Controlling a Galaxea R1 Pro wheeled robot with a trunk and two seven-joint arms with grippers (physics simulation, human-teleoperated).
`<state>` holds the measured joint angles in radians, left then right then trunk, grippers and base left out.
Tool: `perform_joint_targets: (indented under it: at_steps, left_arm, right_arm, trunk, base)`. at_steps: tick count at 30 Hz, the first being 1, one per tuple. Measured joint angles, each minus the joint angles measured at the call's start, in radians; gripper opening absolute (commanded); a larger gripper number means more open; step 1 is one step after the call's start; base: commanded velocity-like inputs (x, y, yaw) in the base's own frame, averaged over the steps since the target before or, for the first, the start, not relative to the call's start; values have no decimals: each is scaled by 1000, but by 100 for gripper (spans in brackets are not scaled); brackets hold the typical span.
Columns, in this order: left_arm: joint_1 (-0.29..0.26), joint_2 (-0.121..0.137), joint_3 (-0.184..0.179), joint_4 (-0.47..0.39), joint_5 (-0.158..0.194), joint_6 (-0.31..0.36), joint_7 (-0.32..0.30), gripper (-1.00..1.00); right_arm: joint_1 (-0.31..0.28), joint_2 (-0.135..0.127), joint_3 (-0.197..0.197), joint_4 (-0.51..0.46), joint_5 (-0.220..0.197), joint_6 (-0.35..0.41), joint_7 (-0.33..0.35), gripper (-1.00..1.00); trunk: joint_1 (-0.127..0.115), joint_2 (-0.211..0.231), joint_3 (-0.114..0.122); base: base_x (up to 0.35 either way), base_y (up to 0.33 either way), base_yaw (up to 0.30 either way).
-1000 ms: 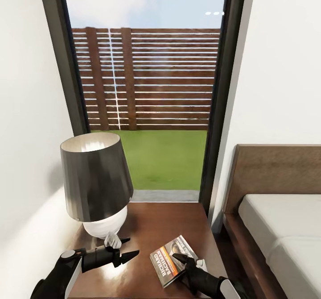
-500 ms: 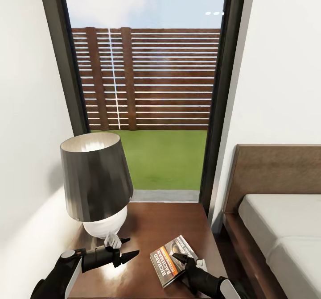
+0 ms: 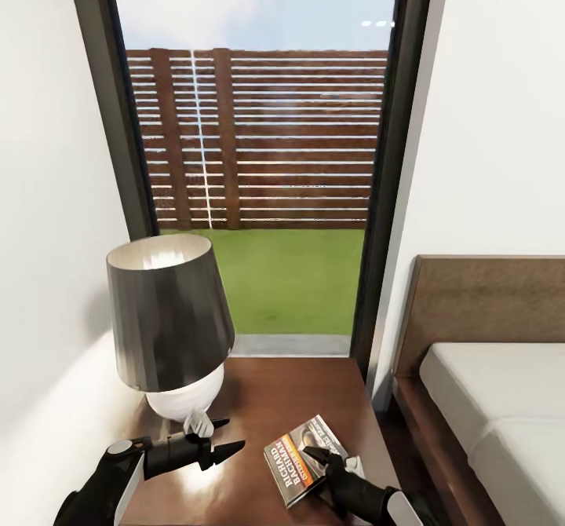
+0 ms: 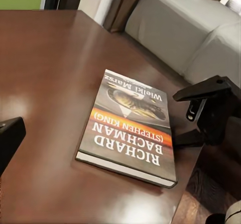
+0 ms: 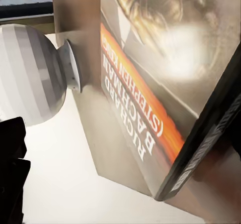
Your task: In the bedroom, move the book from the bed onto either nightstand, and place the two sandals side by side next to the bed.
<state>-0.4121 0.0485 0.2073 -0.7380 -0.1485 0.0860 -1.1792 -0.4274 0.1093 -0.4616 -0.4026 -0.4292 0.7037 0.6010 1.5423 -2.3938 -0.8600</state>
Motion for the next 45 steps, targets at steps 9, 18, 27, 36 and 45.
perform_joint_targets:
  at_steps: [9, 18, 27, 36, 45]
  left_arm:
    - [0, 0, 0, 0, 1, 0, 0, 100]
    - [0, 0, 0, 0, 1, 0, 0, 100]
    - [0, -2, -1, 0, 0, 0, 0, 100]
    - [0, -2, 0, 0, 0, 0, 0, 100]
    - [0, -2, 0, 0, 0, 0, 0, 100]
  right_arm:
    - [0, 0, 0, 0, 1, 0, 0, 100]
    - [0, 0, 0, 0, 1, 0, 0, 100]
    - [0, 0, 0, 0, 0, 0, 0, 100]
    - [0, 0, 0, 0, 0, 0, 0, 100]
    - [0, 0, 0, 0, 0, 0, 0, 100]
  trunk:
    - [-4, 7, 3]
    - [-4, 7, 3]
    - [-4, 7, 3]
    - [-4, 7, 3]
    - [-4, 7, 3]
  base:
    - [0, 0, 0]
    - [-21, 0, 0]
    - [-110, 0, 0]
    - [-30, 0, 0]
    - [0, 0, 0]
